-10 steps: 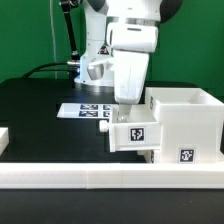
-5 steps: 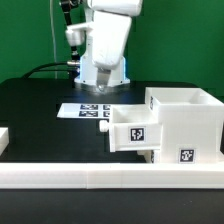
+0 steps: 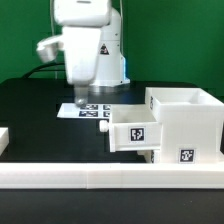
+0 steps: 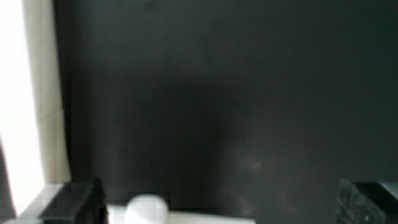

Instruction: Assemble drawer

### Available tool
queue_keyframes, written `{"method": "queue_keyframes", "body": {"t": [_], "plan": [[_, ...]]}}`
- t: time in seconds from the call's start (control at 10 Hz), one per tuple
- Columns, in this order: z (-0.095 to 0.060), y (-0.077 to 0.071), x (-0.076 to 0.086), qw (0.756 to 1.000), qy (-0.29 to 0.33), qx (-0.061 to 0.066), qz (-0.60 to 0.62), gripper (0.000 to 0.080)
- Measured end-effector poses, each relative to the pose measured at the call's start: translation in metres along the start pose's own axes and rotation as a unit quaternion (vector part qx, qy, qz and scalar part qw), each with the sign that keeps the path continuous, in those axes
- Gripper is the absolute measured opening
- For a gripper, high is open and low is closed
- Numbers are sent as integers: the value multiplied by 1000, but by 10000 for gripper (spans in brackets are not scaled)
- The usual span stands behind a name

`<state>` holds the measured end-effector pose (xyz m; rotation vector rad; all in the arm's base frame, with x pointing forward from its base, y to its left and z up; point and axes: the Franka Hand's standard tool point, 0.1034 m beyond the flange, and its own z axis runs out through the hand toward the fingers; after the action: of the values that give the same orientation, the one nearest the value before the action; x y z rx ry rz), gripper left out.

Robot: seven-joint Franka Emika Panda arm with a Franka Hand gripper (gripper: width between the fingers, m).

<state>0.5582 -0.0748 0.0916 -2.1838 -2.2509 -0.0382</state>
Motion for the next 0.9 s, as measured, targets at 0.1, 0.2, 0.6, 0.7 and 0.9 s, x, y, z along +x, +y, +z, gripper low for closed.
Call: {"method": "queue_keyframes", "body": {"t": [0.1, 0.2, 0.6, 0.7, 0.9], "plan": [[8, 4, -5, 1000, 14, 4, -7, 648], [18, 4, -10, 999, 49, 18, -8, 648], [34, 15, 3, 995, 87, 34, 29, 648], [35, 16, 11, 995, 88, 36, 39, 648], [39, 15, 27, 994, 92, 42, 48, 648]]}}
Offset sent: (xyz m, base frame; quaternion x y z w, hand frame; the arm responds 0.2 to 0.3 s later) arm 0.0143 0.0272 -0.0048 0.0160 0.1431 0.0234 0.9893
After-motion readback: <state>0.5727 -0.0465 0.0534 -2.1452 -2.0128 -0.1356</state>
